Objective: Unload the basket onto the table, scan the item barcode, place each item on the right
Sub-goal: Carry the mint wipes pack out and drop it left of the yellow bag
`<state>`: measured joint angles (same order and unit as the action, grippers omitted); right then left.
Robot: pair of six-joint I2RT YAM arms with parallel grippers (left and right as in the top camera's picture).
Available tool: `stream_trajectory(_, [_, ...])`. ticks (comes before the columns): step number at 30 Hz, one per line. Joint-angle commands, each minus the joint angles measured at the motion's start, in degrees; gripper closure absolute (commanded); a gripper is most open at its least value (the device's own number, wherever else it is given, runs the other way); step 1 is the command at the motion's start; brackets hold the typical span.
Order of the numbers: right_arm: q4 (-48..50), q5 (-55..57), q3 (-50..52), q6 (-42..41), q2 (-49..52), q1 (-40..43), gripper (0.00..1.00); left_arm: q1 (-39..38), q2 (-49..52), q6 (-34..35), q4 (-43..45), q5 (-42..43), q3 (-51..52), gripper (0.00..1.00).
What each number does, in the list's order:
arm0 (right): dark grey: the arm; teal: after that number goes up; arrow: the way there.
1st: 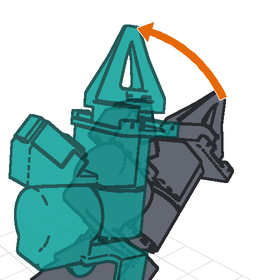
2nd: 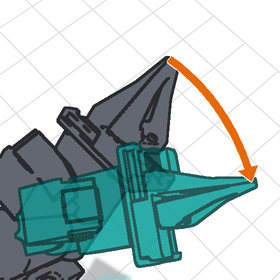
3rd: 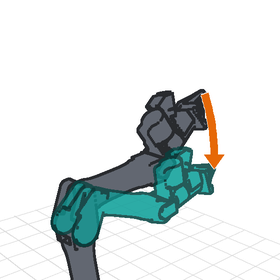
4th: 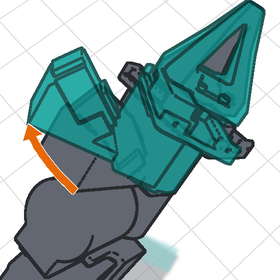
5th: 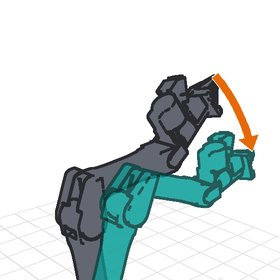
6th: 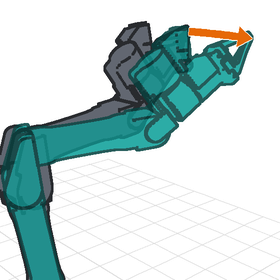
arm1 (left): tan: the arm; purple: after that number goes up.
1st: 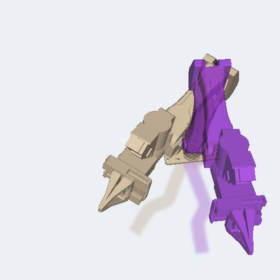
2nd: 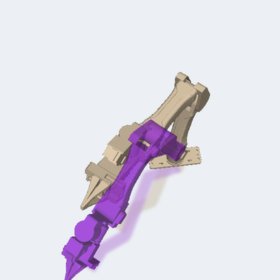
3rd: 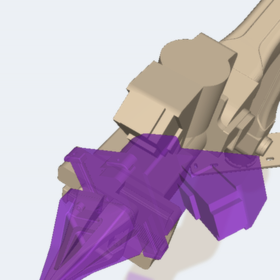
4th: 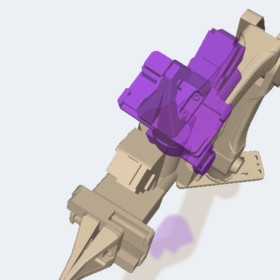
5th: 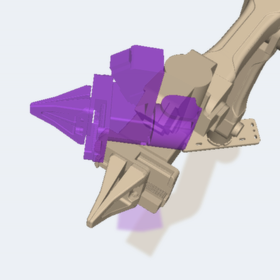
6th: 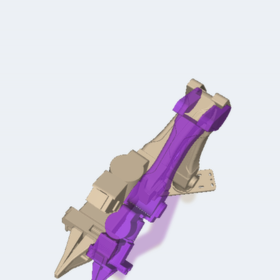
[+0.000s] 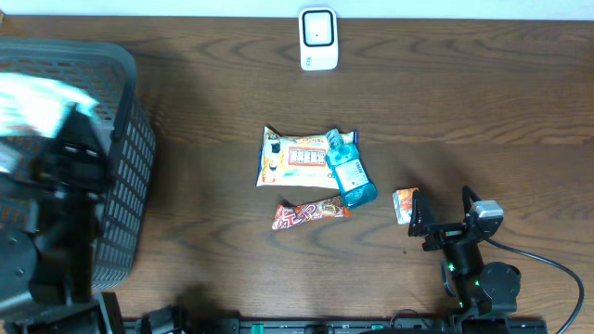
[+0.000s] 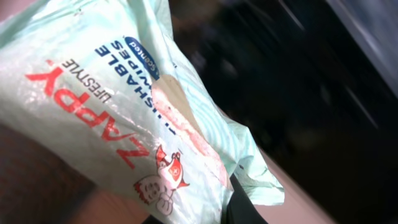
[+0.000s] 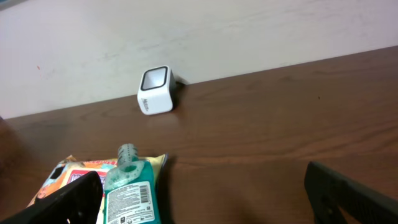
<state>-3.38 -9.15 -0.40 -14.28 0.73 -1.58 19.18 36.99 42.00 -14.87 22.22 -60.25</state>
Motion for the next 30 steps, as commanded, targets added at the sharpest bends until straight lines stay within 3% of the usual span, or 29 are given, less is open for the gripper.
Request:
stream_trajectory(1, [-0.2,0.22,0.09,-0.26,-0.22,-0.61,0.01,-6.43,1.09,-8.76,-3.1,5.66,-0.04,0.93])
stream_trajectory(5, [-0.2,0.22,0.09,-0.26,-0.22,-0.61,0.01,-16.13,5.84,-18.6,-10.43,4.24,0.02,0.93])
stream_trajectory(13, [-0.2,0.22,0.09,-0.26,-0.22,-0.61,0.01,-27.3,20.79,-19.52,-19.63,-13.27,0.02,0.93])
stream_trajectory(30, [-0.2,0.22,0.09,-0.26,-0.22,-0.61,0.01,-29.88,49.83,-18.99,-19.96,-16.57,0.02,0.93])
